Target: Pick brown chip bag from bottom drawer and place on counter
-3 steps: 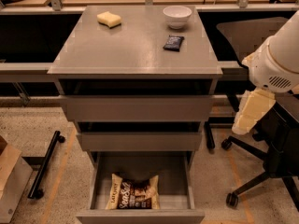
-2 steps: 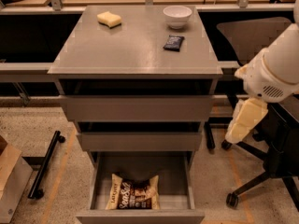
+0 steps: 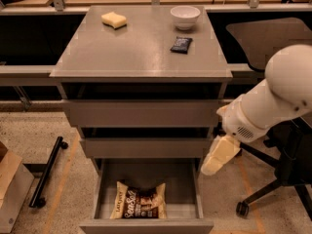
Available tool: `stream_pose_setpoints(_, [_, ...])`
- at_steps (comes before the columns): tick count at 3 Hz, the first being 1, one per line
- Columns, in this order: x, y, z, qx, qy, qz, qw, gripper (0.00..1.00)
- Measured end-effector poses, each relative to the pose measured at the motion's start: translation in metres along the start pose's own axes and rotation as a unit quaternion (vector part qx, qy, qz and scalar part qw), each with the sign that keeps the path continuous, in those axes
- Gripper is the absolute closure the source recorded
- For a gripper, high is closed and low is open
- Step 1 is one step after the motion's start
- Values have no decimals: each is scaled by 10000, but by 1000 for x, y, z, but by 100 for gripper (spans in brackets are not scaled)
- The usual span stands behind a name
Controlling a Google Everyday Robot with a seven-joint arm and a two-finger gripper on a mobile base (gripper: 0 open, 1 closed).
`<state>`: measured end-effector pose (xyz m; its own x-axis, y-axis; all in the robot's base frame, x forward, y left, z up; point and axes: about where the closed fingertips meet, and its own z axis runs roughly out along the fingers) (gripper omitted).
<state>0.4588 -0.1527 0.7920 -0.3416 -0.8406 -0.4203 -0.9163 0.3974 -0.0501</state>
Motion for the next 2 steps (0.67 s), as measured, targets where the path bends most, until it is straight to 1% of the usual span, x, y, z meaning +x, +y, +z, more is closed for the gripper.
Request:
stream_pose_setpoints(1, [-10, 10, 57, -294, -393, 185, 9986, 0])
stream_pose_setpoints(2, [-10, 10, 57, -295, -391, 183, 9986, 0])
